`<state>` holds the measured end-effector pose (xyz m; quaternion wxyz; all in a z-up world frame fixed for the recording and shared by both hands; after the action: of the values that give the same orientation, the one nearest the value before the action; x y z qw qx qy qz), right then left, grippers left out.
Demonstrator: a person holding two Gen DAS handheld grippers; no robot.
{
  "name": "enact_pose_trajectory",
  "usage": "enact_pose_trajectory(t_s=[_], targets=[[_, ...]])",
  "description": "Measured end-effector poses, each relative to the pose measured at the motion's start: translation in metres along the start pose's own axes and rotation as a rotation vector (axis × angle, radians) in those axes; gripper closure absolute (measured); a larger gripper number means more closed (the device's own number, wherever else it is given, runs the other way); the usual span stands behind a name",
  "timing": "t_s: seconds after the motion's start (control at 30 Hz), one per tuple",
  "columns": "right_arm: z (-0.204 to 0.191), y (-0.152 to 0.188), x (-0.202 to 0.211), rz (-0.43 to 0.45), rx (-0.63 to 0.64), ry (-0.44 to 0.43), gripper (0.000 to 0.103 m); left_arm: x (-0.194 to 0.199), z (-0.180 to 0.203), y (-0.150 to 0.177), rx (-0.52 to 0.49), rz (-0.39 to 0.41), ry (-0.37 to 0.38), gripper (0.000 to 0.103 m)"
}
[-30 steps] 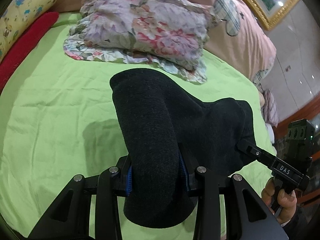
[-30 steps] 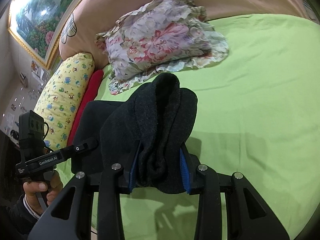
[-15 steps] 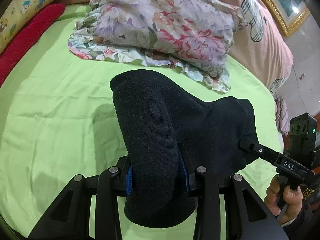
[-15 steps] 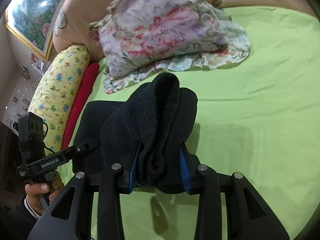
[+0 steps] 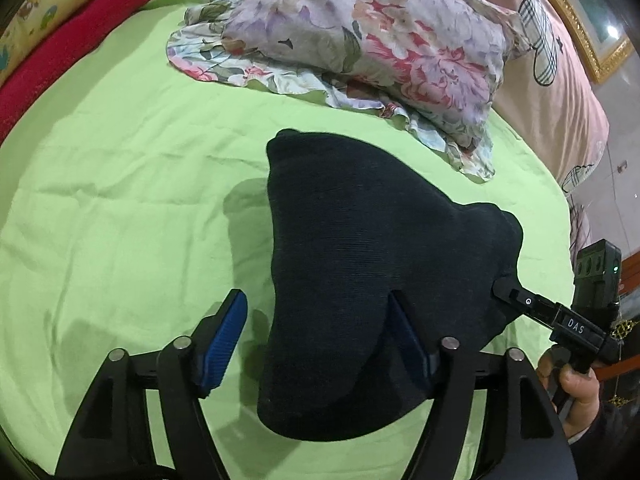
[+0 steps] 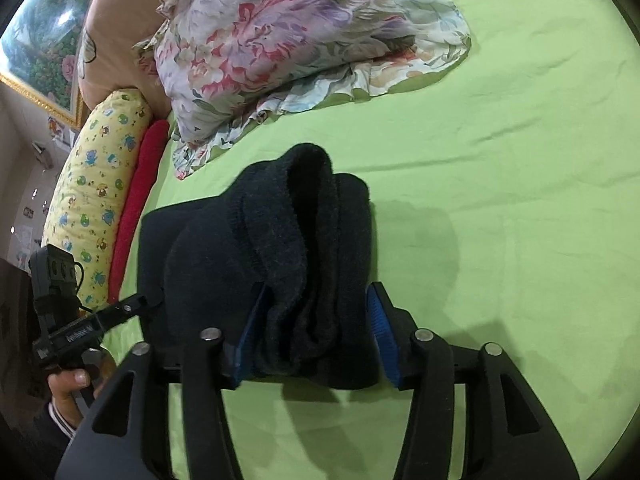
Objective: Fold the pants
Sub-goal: 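Lift both open grippers away from the folded navy pants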
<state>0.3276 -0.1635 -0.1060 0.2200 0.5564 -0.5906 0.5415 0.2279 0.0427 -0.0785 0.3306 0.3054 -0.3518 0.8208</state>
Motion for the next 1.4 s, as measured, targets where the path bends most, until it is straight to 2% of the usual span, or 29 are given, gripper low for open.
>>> enact_pose_trajectory(t_s=[0.03, 0.17, 0.27, 0.43, 0.57, 0.6, 0.67, 0.83, 1.0, 1.4], targets=[[0.004, 0.001, -0.003, 0.018, 0.014, 0.012, 0.04, -0.002, -0.001, 0.001, -0.009, 0.001, 0.0, 0.028], [0.008, 0.004, -0.007, 0.089, 0.06, -0.006, 0.04, -0.008, -0.004, 0.003, -0.066, 0.042, -0.042, 0.018], [0.006, 0.005, -0.003, 0.128, 0.079, -0.007, 0.039, -0.003, 0.002, 0.003, -0.106, 0.073, -0.083, 0.018], [0.0, 0.007, 0.007, 0.166, 0.097, 0.024, 0.038, 0.013, 0.019, 0.009, -0.193, 0.117, -0.194, 0.018], [-0.008, 0.01, 0.02, 0.211, 0.114, 0.044, 0.037, 0.028, 0.027, 0.019, -0.225, 0.174, -0.245, 0.018], [-0.01, 0.011, 0.024, 0.228, 0.12, 0.049, 0.036, 0.031, 0.028, 0.022, -0.223, 0.192, -0.248, 0.018], [-0.015, 0.014, 0.033, 0.271, 0.139, 0.069, 0.024, 0.039, 0.028, 0.027, -0.212, 0.217, -0.26, 0.018], [-0.031, 0.024, 0.052, 0.348, 0.175, 0.086, 0.021, 0.051, 0.027, 0.038, -0.192, 0.259, -0.261, 0.017], [-0.051, 0.043, 0.062, 0.401, 0.252, 0.098, 0.018, 0.055, 0.029, 0.045, -0.238, 0.237, -0.306, 0.017], [-0.078, 0.073, 0.053, 0.412, 0.356, 0.133, 0.017, 0.053, 0.04, 0.065, -0.313, 0.214, -0.278, 0.017]])
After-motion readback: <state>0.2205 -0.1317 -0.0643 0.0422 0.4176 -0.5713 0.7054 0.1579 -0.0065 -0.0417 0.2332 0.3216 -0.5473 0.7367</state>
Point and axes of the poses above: each gripper's, at about its wrist camera, not at the fingertips, and x roughly against the way its jaws point, z to its right, y to its underside, the point moved 8 cm from there along -x, roughly the way its jaws point, and after that the axes turned 14 degrees about y, right-handed, at the moved point
